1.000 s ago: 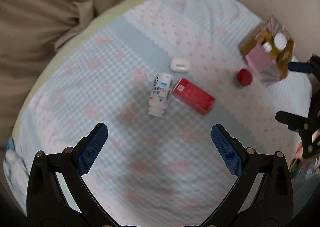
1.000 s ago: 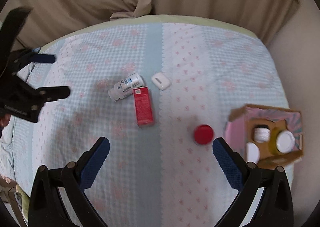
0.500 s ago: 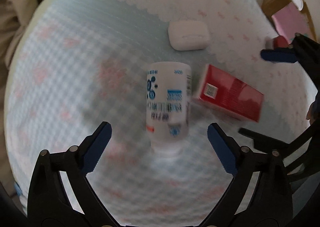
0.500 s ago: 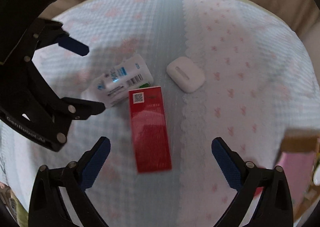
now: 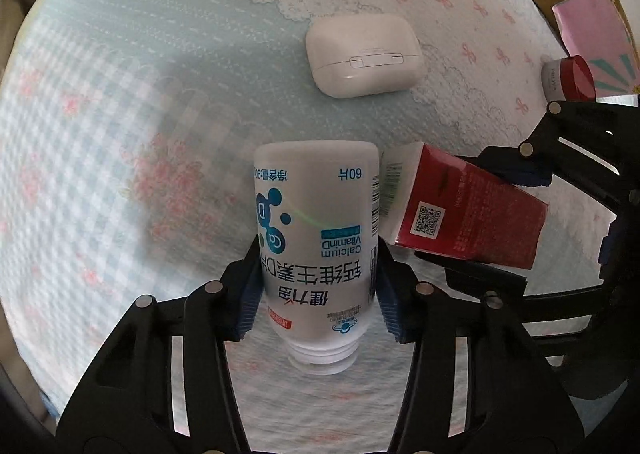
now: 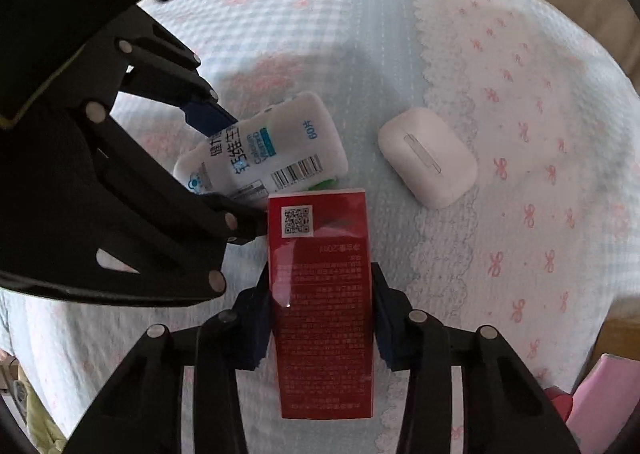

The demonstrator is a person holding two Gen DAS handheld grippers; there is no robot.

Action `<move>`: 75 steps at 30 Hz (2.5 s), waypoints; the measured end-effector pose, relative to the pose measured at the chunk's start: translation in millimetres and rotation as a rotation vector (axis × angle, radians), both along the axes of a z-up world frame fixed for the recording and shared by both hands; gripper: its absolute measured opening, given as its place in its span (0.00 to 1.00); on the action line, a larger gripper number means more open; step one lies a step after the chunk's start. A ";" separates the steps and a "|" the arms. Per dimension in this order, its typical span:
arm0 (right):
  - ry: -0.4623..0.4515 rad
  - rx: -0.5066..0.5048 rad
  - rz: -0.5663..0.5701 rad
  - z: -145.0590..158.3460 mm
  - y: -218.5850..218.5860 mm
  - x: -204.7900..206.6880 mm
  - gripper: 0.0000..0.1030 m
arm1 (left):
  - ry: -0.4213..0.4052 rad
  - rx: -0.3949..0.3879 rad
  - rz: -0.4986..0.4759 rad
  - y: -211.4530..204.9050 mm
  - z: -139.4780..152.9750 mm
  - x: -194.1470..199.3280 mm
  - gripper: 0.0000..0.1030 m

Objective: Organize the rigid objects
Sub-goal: 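Grasp the white pill bottle with the left tool while the right tool grasps the red box, then carry the pill bottle with the left tool while the right tool carries the red box to the cardboard box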

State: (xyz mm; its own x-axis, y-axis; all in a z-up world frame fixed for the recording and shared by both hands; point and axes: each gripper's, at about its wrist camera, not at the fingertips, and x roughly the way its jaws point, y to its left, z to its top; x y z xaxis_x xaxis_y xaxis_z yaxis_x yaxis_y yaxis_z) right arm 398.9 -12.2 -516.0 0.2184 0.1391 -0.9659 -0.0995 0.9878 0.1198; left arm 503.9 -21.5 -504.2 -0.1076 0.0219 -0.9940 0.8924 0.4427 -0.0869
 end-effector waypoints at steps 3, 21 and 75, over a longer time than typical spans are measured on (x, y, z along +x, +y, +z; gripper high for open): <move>-0.009 -0.002 -0.009 1.8 2.5 -0.4 0.37 | -0.009 -0.003 0.007 0.5 1.4 0.7 0.45; -0.040 0.020 -0.071 47.1 -15.3 -36.1 0.37 | -0.074 -0.077 0.109 24.3 67.5 -30.8 0.44; -0.155 0.032 -0.039 292.7 -353.9 -235.5 0.37 | -0.190 -0.361 0.541 -250.3 296.7 -288.7 0.45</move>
